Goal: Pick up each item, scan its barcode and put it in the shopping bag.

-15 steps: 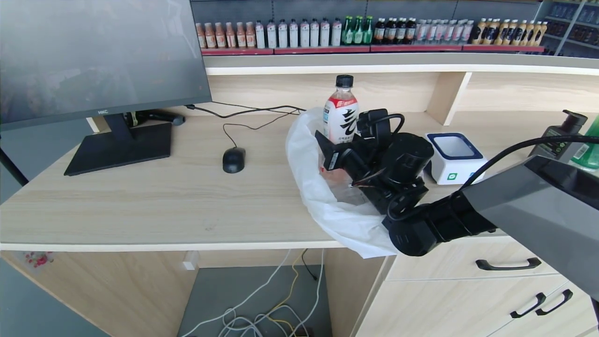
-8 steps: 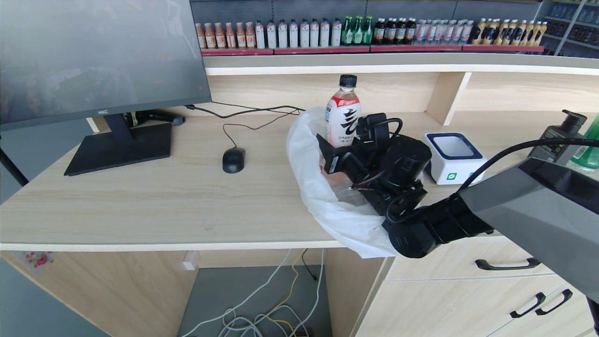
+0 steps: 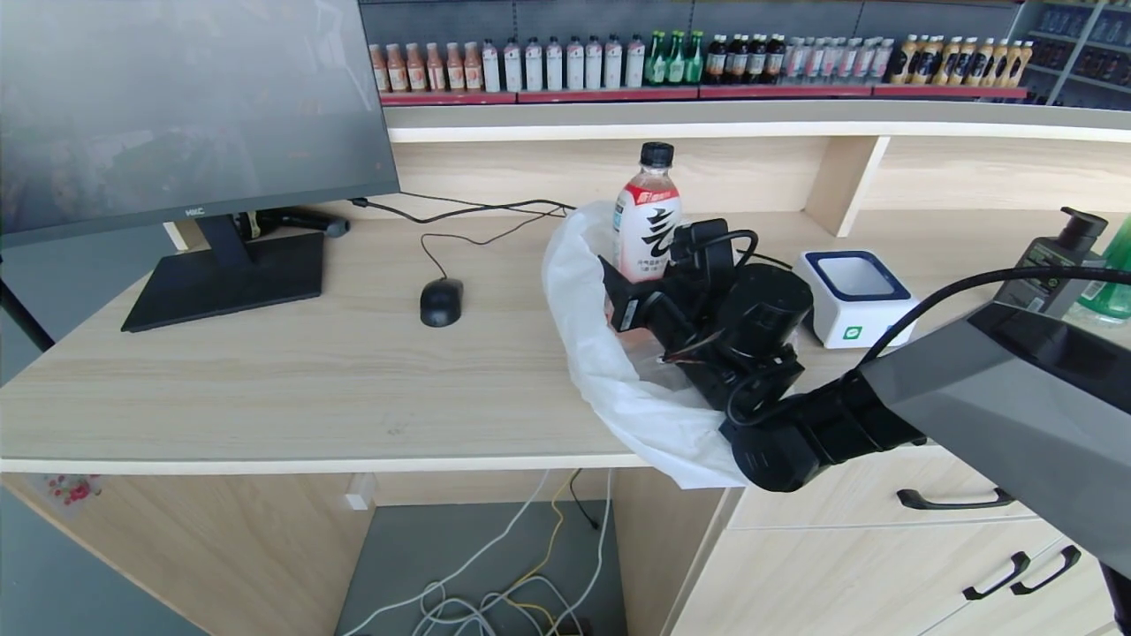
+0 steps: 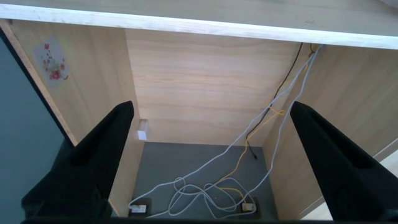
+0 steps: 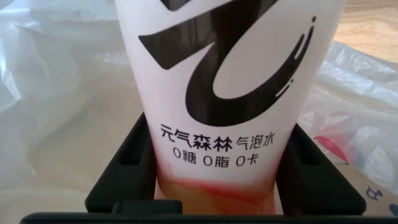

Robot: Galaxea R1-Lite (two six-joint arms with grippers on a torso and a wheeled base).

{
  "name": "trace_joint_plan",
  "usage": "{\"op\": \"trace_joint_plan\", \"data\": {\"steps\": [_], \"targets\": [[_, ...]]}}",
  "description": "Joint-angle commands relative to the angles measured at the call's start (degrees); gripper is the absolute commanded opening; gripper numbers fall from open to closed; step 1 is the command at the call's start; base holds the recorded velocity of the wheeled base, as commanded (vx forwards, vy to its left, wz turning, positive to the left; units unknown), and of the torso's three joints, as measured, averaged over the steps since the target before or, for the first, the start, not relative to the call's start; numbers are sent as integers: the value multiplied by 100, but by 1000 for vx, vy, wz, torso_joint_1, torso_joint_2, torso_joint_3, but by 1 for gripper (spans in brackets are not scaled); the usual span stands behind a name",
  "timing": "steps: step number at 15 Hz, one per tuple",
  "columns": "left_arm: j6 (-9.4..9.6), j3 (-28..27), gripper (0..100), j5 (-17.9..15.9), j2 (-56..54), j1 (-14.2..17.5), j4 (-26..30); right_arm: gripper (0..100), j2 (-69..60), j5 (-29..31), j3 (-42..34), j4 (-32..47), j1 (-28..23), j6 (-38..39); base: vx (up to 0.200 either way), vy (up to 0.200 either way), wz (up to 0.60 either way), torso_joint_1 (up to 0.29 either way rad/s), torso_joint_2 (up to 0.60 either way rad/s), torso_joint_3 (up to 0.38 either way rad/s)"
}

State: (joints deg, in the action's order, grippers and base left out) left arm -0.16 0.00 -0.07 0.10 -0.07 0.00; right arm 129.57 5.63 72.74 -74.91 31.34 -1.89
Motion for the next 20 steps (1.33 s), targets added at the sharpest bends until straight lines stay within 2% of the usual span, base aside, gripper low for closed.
{"op": "trace_joint_plan", "data": {"steps": [1,2,3,17,20], "targets": [[-2,0,100,7,-1,-1,0,0,-2,-1,-6,12,3,-4,0,0,0,0,0,0],[-2,0,100,-1,-1,-1,0,0,-11,-1,3,12,3,-4,0,0,0,0,0,0],[-2,0,100,-1,-1,-1,0,100,-11,-1,12,20,3,-4,0,0,0,0,0,0],[-11,0,100,7,-1,-1,0,100,-196,-9,56,20,-5,-66,0,0,0,0,0,0],[-11,0,100,-1,-1,-1,0,100,-556,-9,-6,275,-14,-233,0,0,0,0,0,0]]}}
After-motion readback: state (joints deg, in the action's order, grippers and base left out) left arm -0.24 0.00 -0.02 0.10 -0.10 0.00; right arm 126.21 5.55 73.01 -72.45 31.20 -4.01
